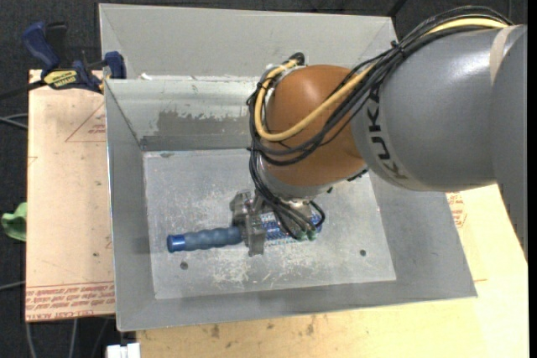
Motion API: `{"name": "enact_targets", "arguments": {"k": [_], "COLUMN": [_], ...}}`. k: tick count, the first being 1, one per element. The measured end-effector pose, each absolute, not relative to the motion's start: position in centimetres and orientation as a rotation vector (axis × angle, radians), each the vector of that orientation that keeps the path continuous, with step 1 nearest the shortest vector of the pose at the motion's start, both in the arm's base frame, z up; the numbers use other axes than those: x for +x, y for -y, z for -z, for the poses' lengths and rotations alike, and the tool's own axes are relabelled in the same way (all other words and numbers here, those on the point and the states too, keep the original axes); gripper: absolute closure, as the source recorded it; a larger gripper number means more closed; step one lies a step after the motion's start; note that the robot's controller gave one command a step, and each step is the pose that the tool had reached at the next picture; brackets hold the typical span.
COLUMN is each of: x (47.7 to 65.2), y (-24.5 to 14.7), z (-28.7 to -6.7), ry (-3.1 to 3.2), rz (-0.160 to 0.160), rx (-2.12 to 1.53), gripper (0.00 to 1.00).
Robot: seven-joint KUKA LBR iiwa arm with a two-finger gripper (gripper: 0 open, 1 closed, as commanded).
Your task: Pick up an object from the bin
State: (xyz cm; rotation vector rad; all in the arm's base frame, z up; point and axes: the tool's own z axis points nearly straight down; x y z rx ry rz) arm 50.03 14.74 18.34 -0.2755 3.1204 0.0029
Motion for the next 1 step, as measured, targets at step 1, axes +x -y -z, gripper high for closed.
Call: {"name": "enact_targets", "arguments": {"k": [1], "x": [49.32], "y": [-14.78], "z": [-22.28], "ry": [-3.121], "rz": [-0.002], "rx": [-0.313], "gripper": [1.0]}}
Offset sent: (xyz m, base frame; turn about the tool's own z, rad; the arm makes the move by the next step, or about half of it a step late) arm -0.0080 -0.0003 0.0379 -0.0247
